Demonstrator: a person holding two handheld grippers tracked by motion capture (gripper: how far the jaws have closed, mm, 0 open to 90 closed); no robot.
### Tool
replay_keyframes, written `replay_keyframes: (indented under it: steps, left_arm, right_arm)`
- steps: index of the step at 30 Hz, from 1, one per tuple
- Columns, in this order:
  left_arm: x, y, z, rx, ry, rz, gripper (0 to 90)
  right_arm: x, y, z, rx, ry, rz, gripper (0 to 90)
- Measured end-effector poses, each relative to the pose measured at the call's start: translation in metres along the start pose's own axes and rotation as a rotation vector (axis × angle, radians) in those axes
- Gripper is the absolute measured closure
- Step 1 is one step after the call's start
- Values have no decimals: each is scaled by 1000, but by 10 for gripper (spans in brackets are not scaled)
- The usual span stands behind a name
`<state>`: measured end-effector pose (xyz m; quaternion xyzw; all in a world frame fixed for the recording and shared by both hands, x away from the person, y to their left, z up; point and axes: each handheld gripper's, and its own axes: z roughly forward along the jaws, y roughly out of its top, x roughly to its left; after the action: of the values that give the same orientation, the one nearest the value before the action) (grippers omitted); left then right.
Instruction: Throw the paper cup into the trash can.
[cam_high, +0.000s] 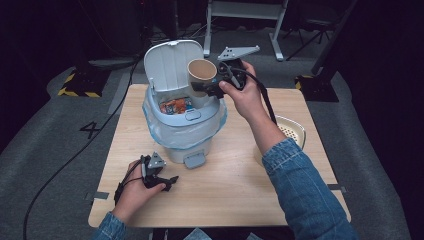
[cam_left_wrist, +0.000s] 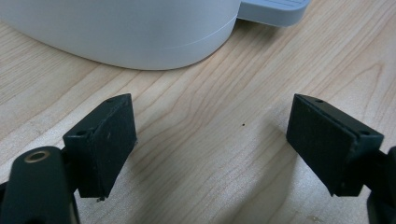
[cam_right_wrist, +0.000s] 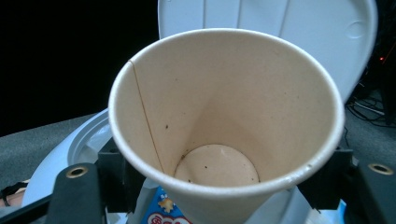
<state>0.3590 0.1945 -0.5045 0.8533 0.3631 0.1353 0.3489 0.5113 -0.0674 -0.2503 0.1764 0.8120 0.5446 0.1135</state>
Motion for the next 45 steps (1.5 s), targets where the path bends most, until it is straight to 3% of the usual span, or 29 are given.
replay_keyframes:
  steps: [11,17,18,19,20,21,22,23,24,26,28,35,45]
  left_arm:
    - [0,0,0,0,0,0,163]
    - [0,0,0,0,0,-1,162]
    - [0,0,0,0,0,-1,162]
    - [0,0,0,0,0,-1,162]
    - [0,0,0,-1,0,-2,162]
    - [0,0,0,-1,0,-2,162]
    - [0,0,0,-1,1,-1,162]
    - [0,0,0,-2,7,1,162]
    - [0,0,0,-1,8,5,162]
    - [1,1,0,0,9,7,162]
    - [0,0,0,-1,5,2,162]
    - [1,0,0,0,-1,-4,163]
    - [5,-4,-4,-1,9,-11,163]
  right_arm:
    - [2,0,19,47,-12,-10,288]
    - [6,-1,27,103,-12,-46,285]
    - [8,-1,30,144,-26,-77,220]
    - [8,-1,30,144,-26,-77,220]
    - [12,-3,34,133,-117,-123,77]
    - [12,-3,34,133,-117,-123,77]
    - [15,-1,32,95,-123,-135,190]
    - [15,-1,32,95,-123,-135,190]
    - [15,-1,30,82,-107,-125,205]
    - [16,1,27,54,-106,-130,104]
    - [17,3,21,43,-109,-162,188]
    - [16,6,3,41,-122,-142,162]
    - [17,5,-46,65,-118,-137,178]
